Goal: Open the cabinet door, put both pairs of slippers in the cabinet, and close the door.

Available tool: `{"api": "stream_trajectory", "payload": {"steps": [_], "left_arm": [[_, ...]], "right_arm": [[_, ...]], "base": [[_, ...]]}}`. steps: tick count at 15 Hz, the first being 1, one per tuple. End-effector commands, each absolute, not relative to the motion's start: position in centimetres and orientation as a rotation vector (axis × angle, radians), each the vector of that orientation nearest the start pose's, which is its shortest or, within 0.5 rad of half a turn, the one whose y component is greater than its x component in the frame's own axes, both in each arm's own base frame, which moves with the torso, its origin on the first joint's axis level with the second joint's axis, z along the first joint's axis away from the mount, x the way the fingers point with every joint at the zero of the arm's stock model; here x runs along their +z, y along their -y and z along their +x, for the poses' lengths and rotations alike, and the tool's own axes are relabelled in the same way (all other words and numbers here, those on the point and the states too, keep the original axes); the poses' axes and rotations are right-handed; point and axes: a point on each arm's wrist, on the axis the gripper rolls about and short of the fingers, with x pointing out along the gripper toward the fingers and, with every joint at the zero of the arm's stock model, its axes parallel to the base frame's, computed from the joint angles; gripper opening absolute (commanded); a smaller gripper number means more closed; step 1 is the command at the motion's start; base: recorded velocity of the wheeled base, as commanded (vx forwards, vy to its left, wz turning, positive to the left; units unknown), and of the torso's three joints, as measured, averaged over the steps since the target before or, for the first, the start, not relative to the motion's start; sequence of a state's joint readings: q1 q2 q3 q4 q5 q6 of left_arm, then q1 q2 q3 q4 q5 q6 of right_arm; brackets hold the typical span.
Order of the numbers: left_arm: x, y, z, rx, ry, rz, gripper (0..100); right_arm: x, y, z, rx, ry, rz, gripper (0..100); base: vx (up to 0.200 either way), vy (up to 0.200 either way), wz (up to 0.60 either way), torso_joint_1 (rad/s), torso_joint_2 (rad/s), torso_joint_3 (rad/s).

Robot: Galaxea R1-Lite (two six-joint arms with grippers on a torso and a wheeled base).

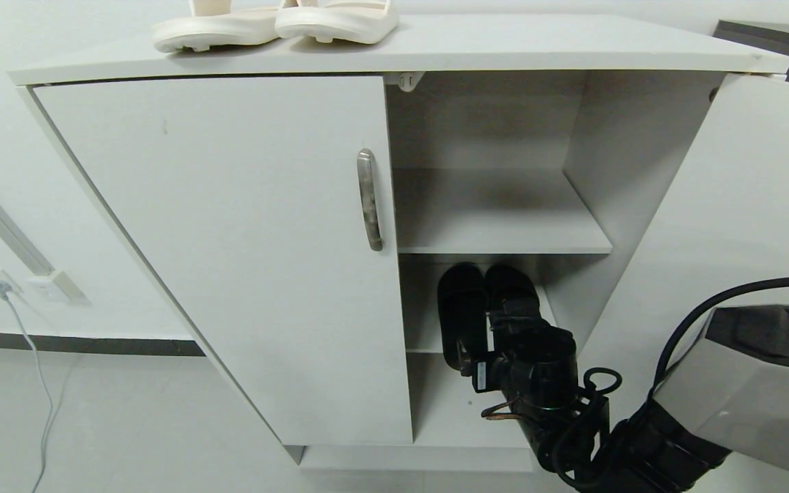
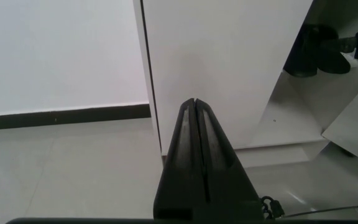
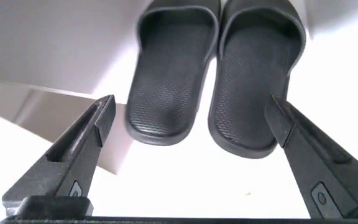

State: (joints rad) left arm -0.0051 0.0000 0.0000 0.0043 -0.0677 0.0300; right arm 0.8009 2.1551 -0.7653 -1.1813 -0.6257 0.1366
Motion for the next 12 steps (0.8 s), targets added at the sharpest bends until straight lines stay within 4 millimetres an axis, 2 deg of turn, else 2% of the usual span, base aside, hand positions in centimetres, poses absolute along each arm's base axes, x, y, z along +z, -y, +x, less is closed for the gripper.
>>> {"api": "stream_trajectory", "payload": {"steps": [1, 6, 12], "left_arm": [[7.50, 0.14, -2.27, -0.072, -0.005, 0.030, 0], [7.50, 0.14, -2.27, -0.072, -0.005, 0.030, 0], [7.50, 0.14, -2.27, -0.071, -0.005, 0.029, 0]], "right_arm": [[7.49, -25.52, 26.27, 0.170, -0.164, 0.004, 100], [7.44, -25.53, 26.28, 0.169, -0.165, 0.003, 100], [7.69, -25.38, 26.22, 0.169, -0.156, 0.011, 100]], "base": [[-0.200, 0.000, 0.00, 0.002, 0.00, -0.002], [-0.200, 0.000, 0.00, 0.002, 0.00, -0.001], [0.000, 0.000, 0.00, 0.000, 0.00, 0.000]]}}
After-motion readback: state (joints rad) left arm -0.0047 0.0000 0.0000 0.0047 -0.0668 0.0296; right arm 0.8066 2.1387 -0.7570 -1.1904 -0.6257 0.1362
